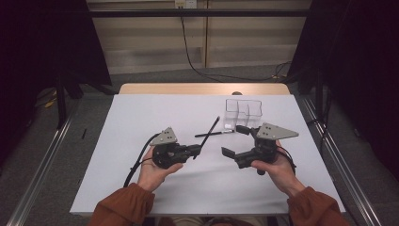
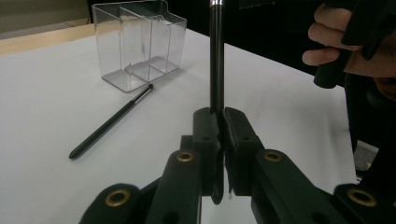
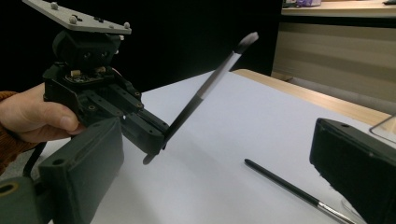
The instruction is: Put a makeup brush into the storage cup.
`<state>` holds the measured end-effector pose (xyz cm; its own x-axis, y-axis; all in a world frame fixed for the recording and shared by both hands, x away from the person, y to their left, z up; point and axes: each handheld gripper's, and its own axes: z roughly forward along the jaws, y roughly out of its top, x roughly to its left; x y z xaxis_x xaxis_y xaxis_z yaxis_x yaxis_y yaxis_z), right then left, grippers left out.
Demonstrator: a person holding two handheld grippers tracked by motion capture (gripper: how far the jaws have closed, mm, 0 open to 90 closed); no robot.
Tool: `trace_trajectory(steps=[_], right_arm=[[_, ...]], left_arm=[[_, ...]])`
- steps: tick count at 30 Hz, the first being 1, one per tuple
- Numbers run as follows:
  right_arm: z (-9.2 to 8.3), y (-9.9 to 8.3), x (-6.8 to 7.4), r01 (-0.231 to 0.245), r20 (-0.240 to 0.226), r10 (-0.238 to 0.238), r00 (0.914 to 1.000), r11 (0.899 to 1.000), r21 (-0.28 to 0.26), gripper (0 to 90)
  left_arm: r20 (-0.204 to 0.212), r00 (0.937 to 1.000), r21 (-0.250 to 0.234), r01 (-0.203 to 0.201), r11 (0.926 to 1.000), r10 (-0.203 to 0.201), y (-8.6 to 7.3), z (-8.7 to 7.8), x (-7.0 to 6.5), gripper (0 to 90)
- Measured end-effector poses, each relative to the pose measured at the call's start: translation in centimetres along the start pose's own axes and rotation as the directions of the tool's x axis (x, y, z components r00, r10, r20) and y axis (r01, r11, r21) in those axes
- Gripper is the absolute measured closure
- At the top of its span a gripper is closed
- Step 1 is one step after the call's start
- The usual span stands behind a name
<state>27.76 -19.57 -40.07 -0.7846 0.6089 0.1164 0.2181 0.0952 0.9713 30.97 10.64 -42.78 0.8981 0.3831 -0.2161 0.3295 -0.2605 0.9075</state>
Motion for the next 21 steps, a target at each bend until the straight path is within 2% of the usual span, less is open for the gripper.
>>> trace_trajectory(steps=[9, 13, 14, 15, 21], right_arm=[[1.0, 0.7, 0.0, -0.004, -0.027, 0.004, 0.9996, 1.000, -0.001, 1.3], [1.4, 0.8, -0.2, -0.005, -0.038, 0.006, 0.9993, 1.000, 0.003, 6.4], [1.5, 0.9, -0.2, 0.019, -0.027, -0.020, 0.9995, 1.000, -0.014, 12.9], [1.5, 1.0, -0.2, 0.019, -0.024, -0.020, 0.9995, 1.000, -0.017, 13.6], [1.9, 1.2, -0.6, -0.024, -0.051, 0.024, 0.9984, 1.000, 0.002, 20.7]], left_arm=[[0.016, 0.9999, -0.020, 0.001, 0.9998, 0.000, 0.4, 0.3, -0.5, 84.2], [0.022, 0.9997, -0.033, -0.006, 0.9994, 0.007, 0.6, 0.5, -0.8, 84.2], [0.019, 0.9998, -0.037, -0.008, 0.9993, 0.008, 0.8, 0.6, -0.9, 84.2], [0.024, 0.9997, -0.039, -0.009, 0.9992, 0.010, 0.8, 0.7, -0.9, 84.2], [0.030, 0.9994, -0.037, -0.016, 0.9992, 0.017, 1.0, 1.1, -1.2, 84.2]])
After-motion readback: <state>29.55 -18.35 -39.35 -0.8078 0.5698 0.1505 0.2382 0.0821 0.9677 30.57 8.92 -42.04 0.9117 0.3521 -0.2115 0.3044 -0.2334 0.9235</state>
